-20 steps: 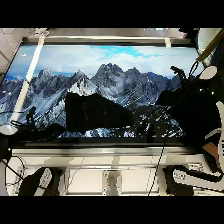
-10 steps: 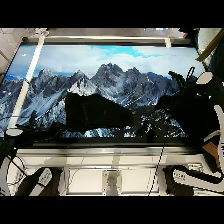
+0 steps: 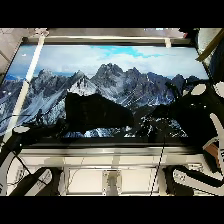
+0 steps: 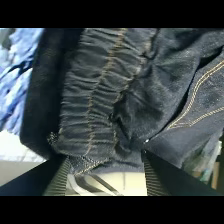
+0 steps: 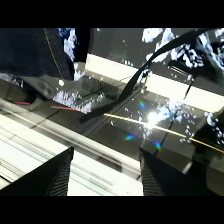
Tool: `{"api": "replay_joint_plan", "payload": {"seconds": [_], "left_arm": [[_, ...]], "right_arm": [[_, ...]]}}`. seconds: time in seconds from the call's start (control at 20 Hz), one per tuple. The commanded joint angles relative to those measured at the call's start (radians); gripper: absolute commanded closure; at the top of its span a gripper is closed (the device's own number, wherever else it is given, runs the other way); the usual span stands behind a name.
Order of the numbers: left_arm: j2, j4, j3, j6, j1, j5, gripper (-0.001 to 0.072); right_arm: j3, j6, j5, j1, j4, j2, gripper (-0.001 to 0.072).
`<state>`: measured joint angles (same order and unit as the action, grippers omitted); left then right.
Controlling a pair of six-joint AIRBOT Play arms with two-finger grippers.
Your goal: Fold the clothes and pants, and hang the long-sleeved shirts on hangers.
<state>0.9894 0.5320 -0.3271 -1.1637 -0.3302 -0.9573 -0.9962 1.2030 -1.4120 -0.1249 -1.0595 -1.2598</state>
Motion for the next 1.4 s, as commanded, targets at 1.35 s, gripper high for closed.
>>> {"api": "replay_joint_plan", "payload": {"seconds": [1.35], "left_arm": [[-0.272, -0.073, 0.198, -0.367, 0.236, 0.356, 0.0216]], "right_arm": [[0.021, -0.039, 0.120, 0.001, 0.039, 0.089, 0.0246]]}}
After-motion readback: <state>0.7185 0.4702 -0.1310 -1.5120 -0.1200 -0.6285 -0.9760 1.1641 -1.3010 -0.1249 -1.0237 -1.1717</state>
